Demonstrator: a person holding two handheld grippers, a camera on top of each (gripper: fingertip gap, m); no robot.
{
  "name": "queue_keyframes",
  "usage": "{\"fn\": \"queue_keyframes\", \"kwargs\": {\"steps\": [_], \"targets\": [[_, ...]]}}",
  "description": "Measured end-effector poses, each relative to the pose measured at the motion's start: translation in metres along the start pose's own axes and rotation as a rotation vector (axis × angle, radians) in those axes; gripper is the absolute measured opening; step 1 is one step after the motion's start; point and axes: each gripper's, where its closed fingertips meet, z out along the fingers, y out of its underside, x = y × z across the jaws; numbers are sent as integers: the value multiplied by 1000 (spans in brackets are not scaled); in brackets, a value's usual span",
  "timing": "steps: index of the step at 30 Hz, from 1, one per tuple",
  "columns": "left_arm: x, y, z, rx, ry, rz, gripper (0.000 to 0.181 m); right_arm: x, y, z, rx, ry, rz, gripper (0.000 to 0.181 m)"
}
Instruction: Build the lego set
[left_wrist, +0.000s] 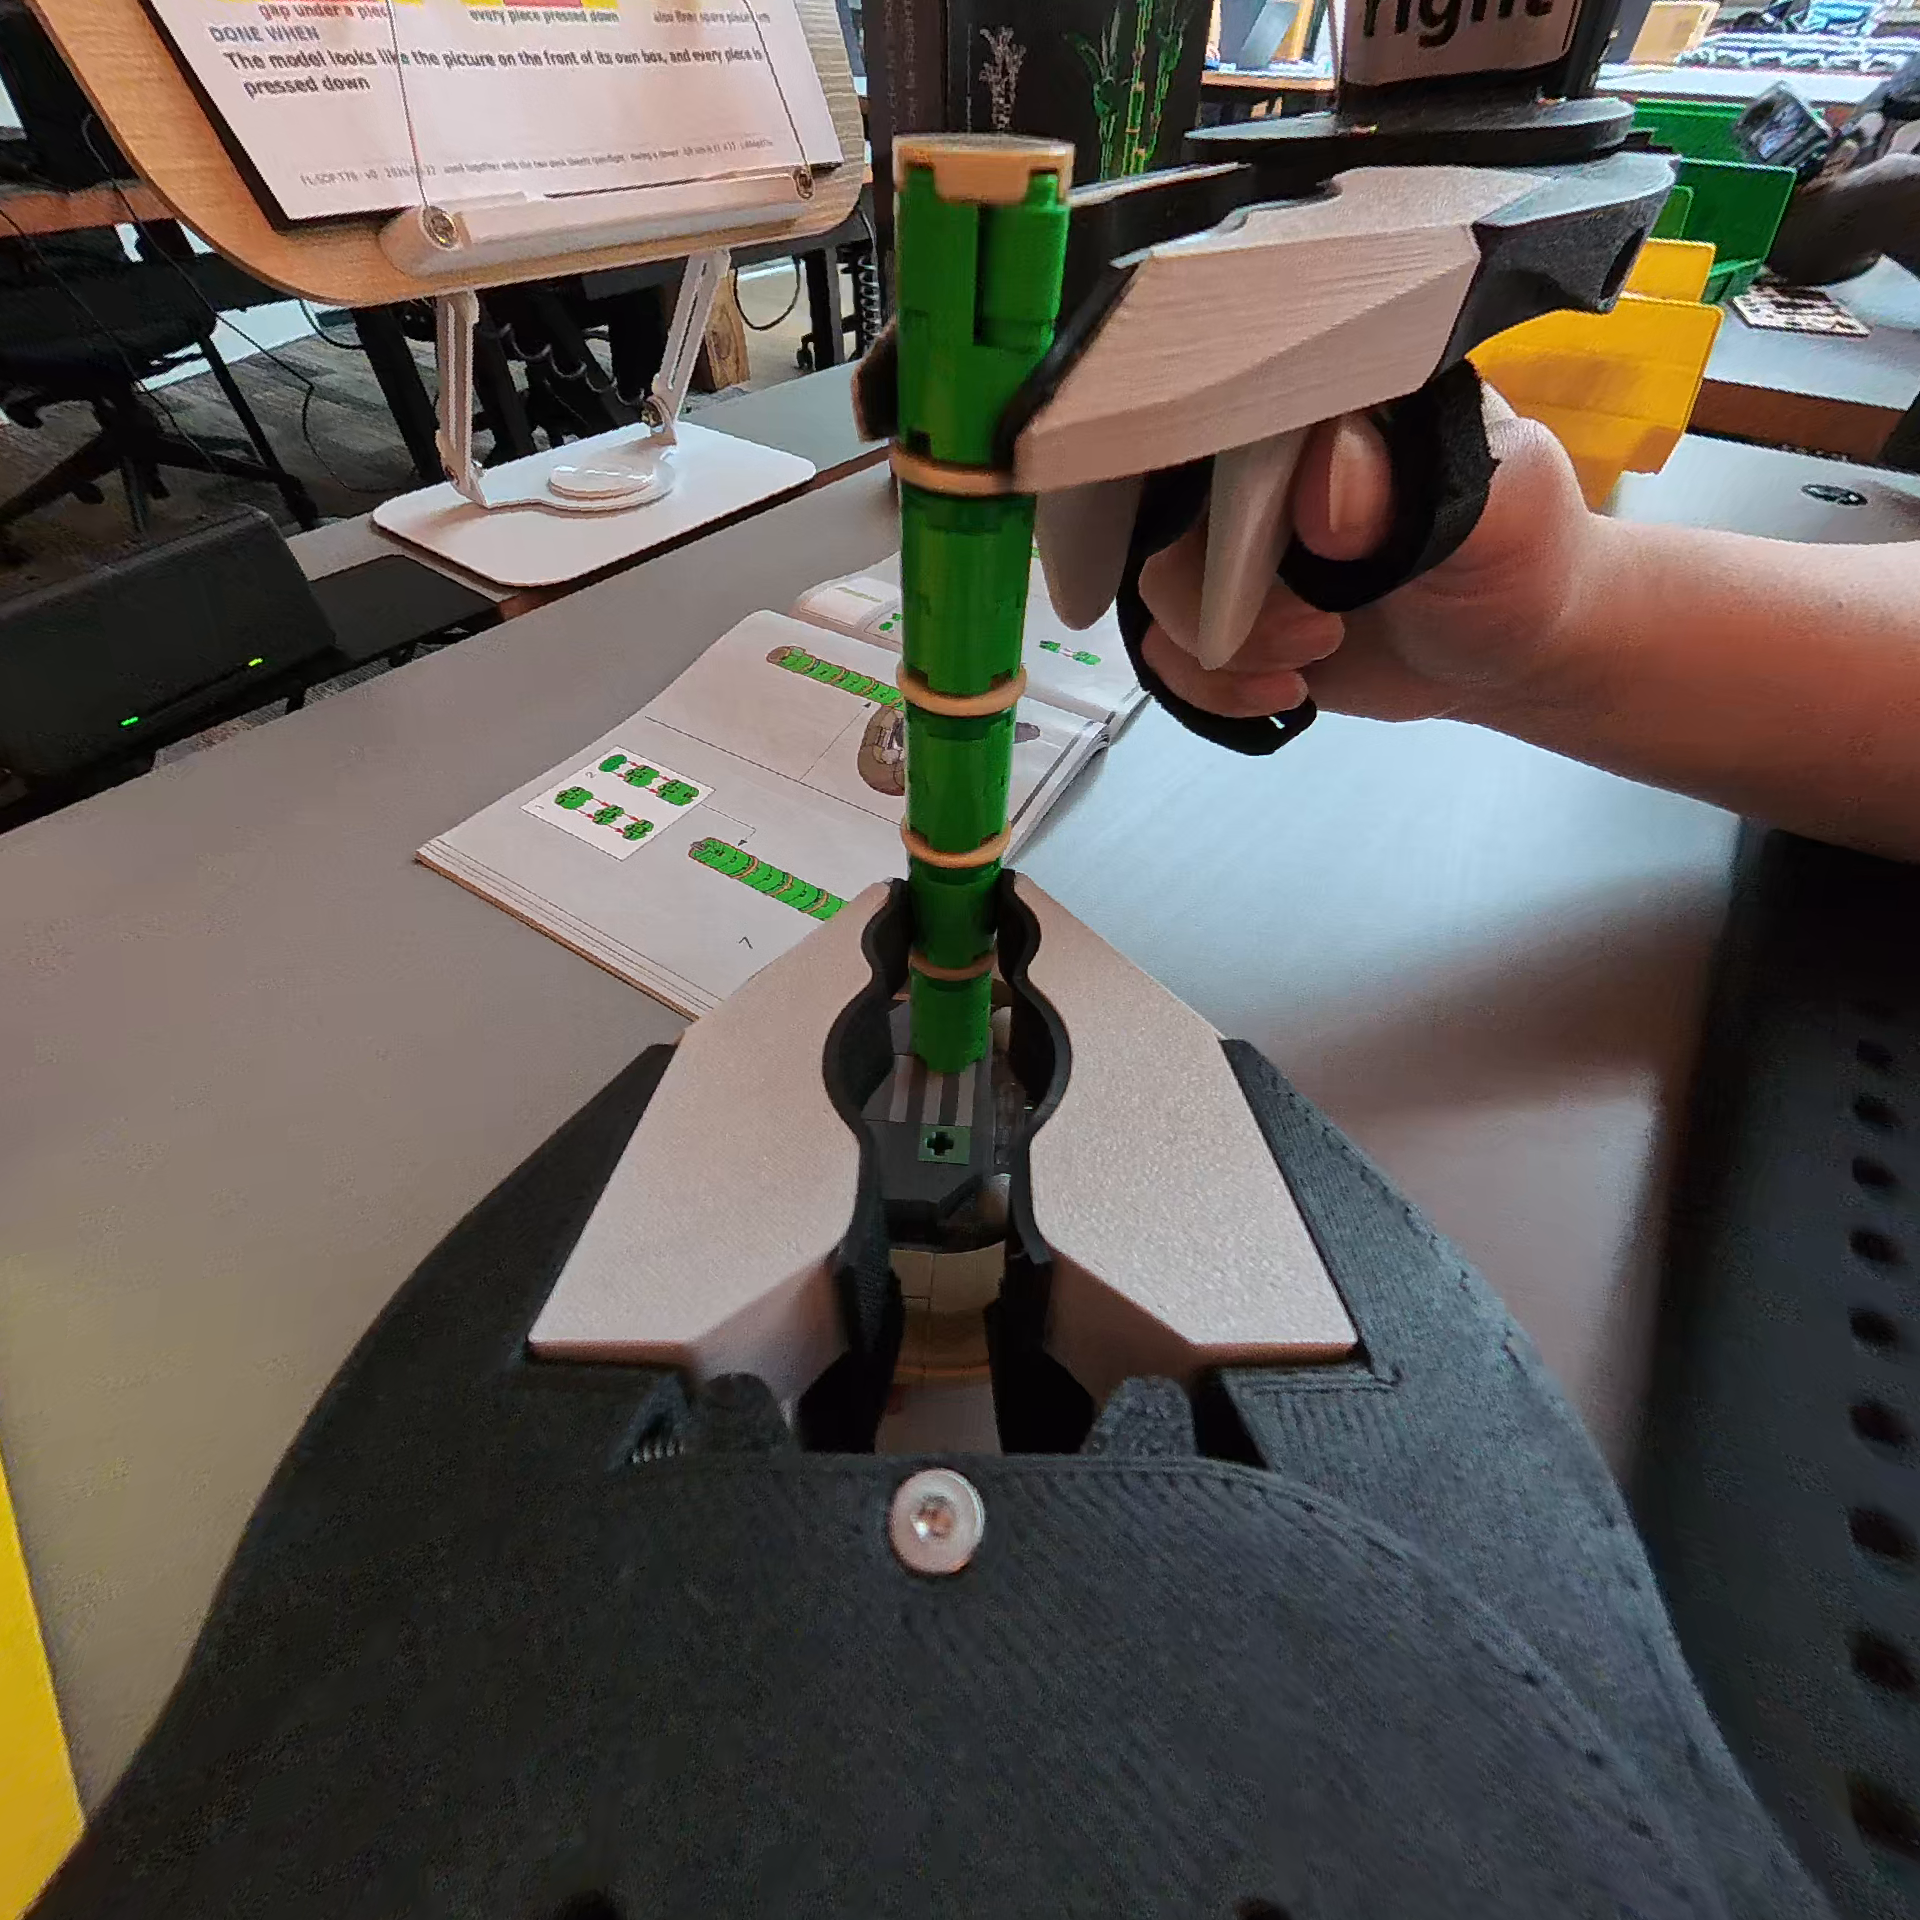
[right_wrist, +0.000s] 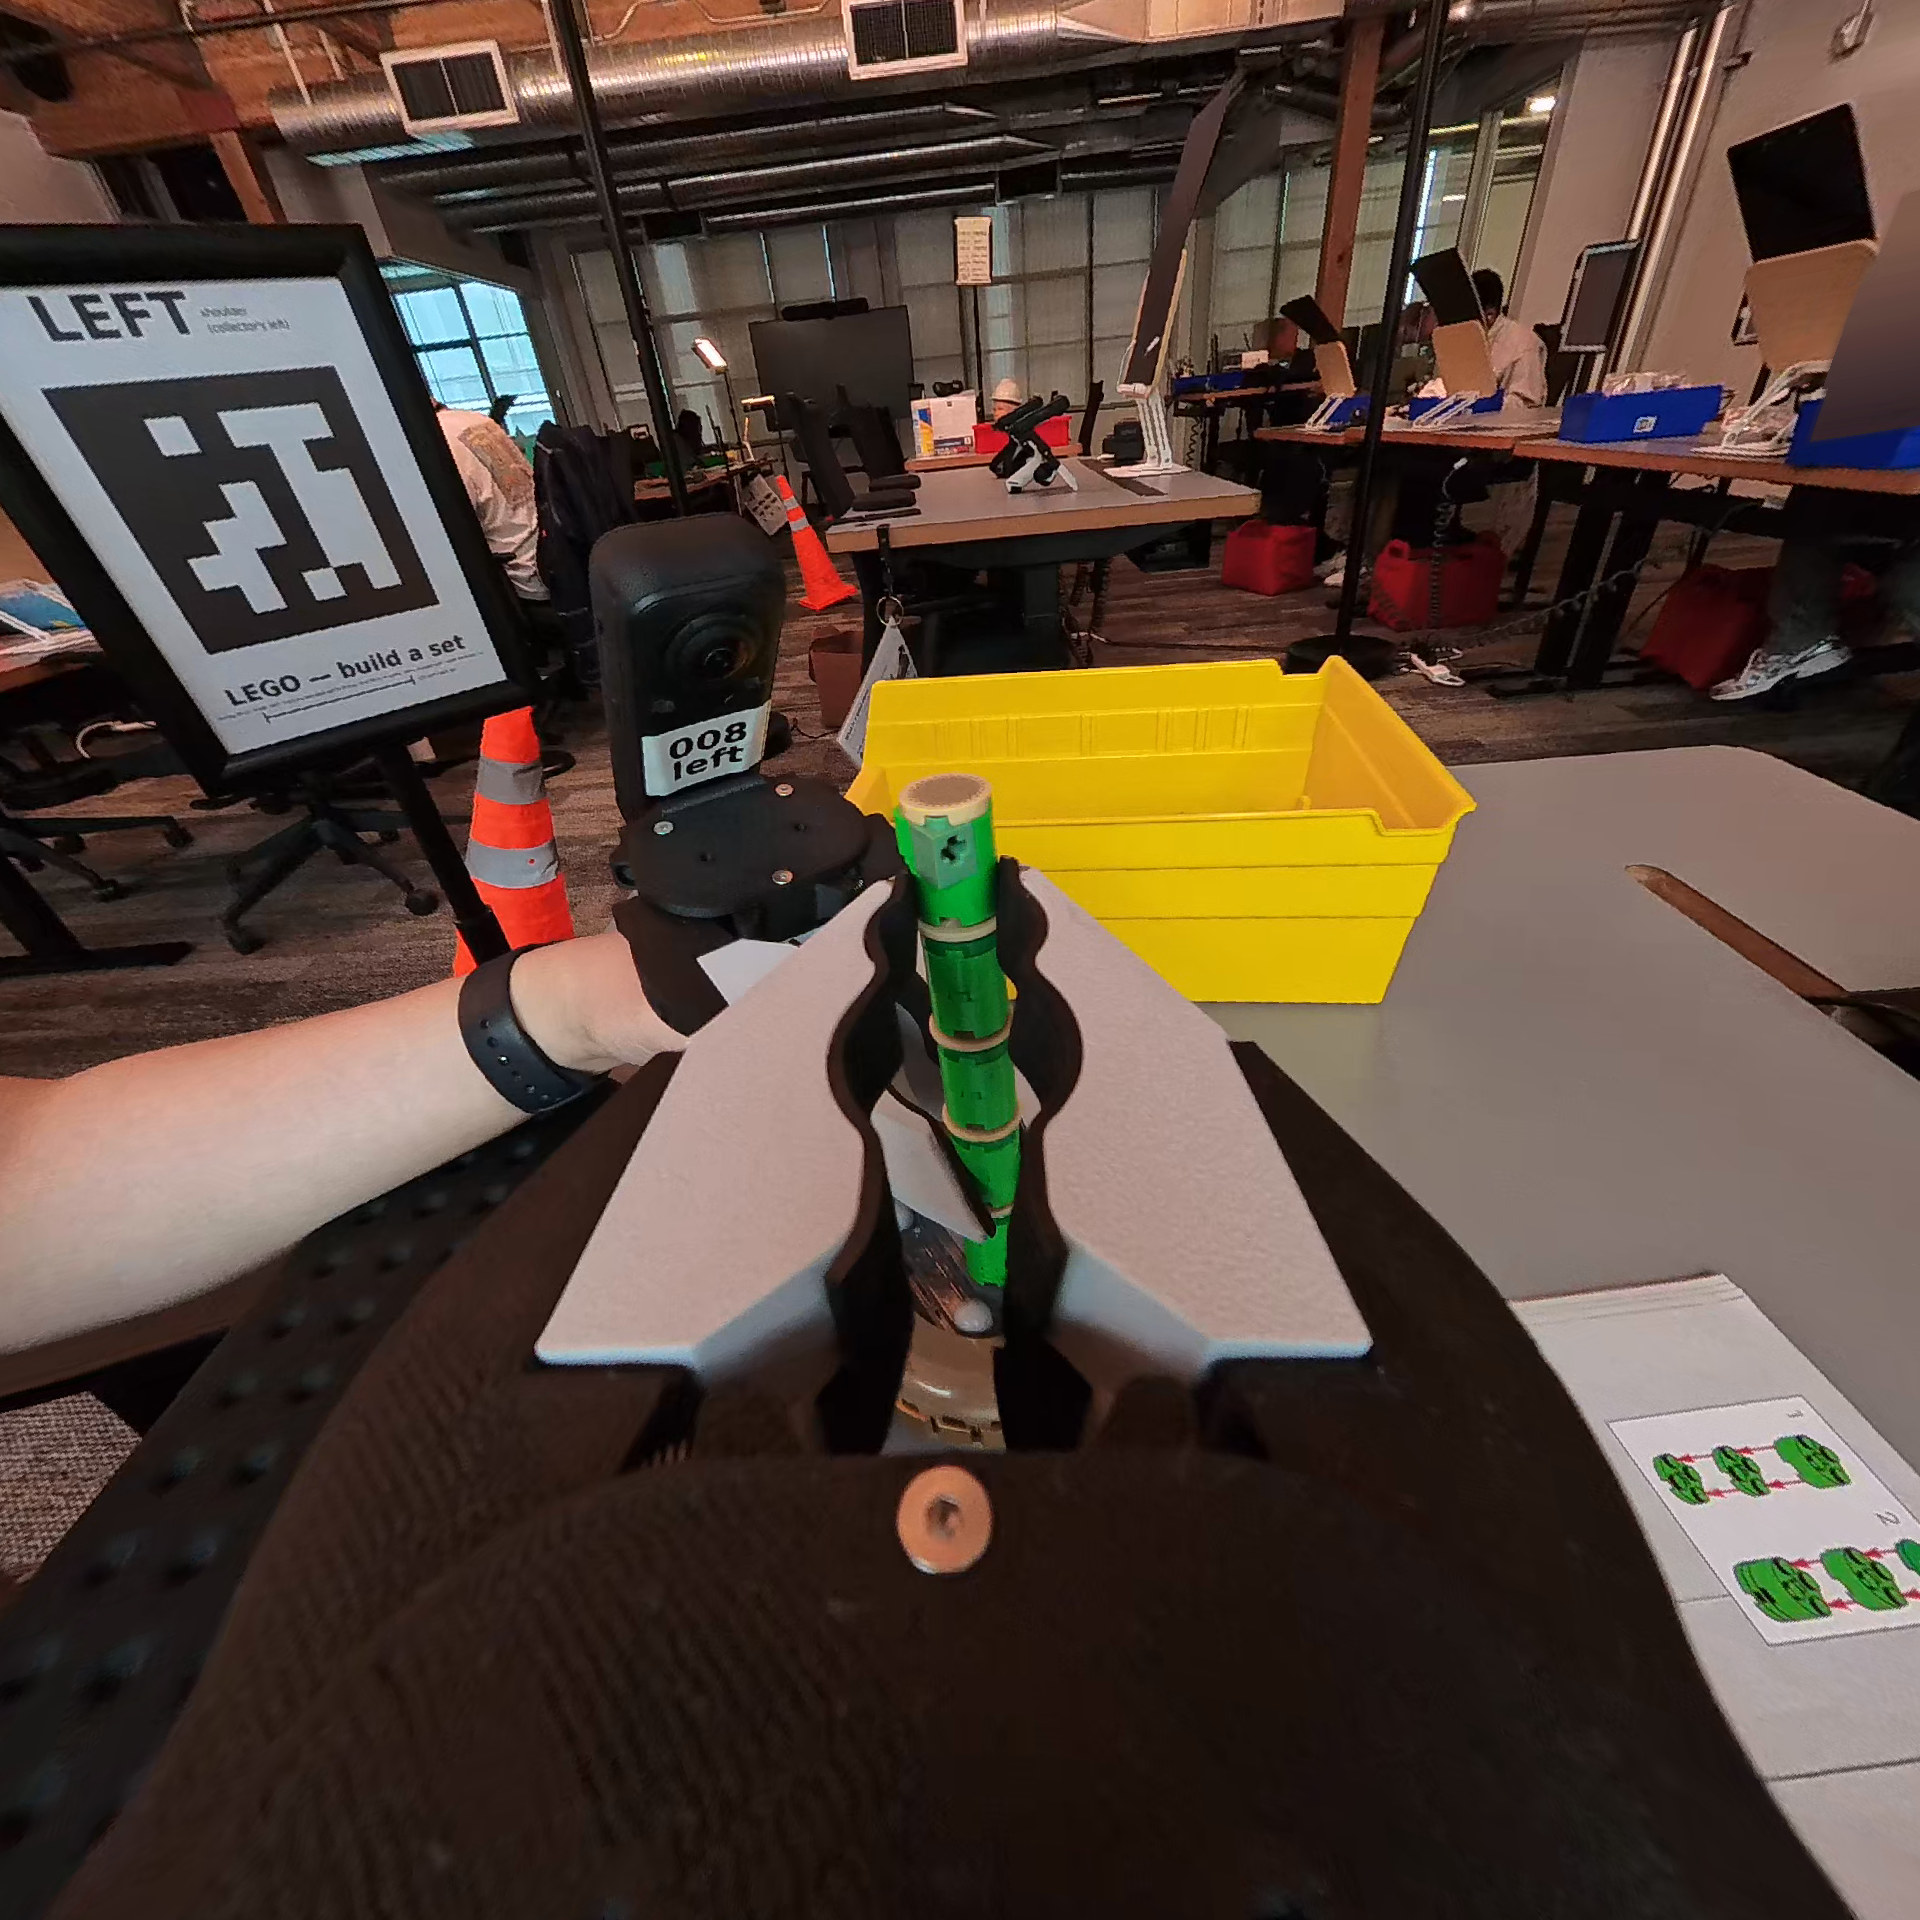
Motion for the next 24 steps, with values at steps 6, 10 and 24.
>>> {"fn": "queue_keyframes", "kwargs": {"steps": [6,10,24], "targets": [[0,0,0,-4,2,-2,15,1,0,0,-8,8,2,15],[0,0,0,0,-2,-9,15,2,-1,1,-6,-1,61,16],[-14,-6,-33,50,-153,-7,73,25,8,-75,-56,18,43,58]]}}
